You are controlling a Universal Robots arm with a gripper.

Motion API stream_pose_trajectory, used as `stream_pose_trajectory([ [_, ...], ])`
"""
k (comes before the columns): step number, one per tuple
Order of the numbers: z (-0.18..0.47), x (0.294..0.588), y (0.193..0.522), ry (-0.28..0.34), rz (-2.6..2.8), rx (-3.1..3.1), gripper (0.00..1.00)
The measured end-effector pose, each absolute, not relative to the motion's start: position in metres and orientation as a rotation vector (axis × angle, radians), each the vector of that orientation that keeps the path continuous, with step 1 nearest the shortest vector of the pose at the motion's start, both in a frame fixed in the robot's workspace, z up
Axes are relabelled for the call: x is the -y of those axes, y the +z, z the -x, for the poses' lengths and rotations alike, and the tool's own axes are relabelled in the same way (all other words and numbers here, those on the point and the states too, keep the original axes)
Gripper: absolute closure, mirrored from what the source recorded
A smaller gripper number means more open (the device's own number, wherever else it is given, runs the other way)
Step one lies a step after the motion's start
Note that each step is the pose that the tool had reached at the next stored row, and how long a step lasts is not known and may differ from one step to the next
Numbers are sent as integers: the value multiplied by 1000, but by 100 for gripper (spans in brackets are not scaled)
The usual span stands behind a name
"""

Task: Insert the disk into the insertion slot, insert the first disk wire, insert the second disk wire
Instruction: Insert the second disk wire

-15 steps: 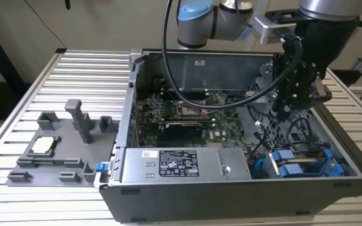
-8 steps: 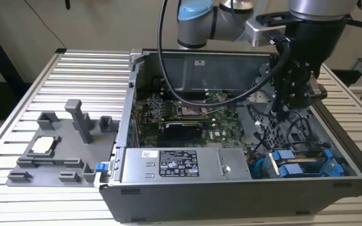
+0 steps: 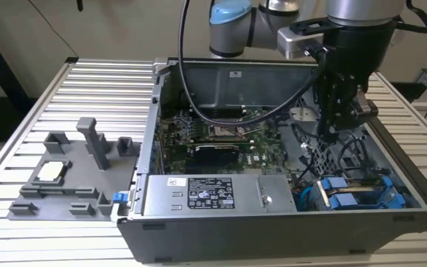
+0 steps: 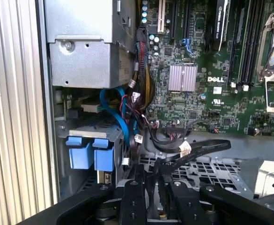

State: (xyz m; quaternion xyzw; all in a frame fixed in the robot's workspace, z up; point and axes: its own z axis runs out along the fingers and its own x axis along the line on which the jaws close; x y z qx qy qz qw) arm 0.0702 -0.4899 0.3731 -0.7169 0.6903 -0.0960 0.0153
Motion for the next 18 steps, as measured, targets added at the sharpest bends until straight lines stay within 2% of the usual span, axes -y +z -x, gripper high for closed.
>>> stream_pose_trajectory([
  [6, -66, 489, 368, -347, 2215, -2123, 73],
  [18, -64, 489, 363, -368, 2230, -2107, 73],
])
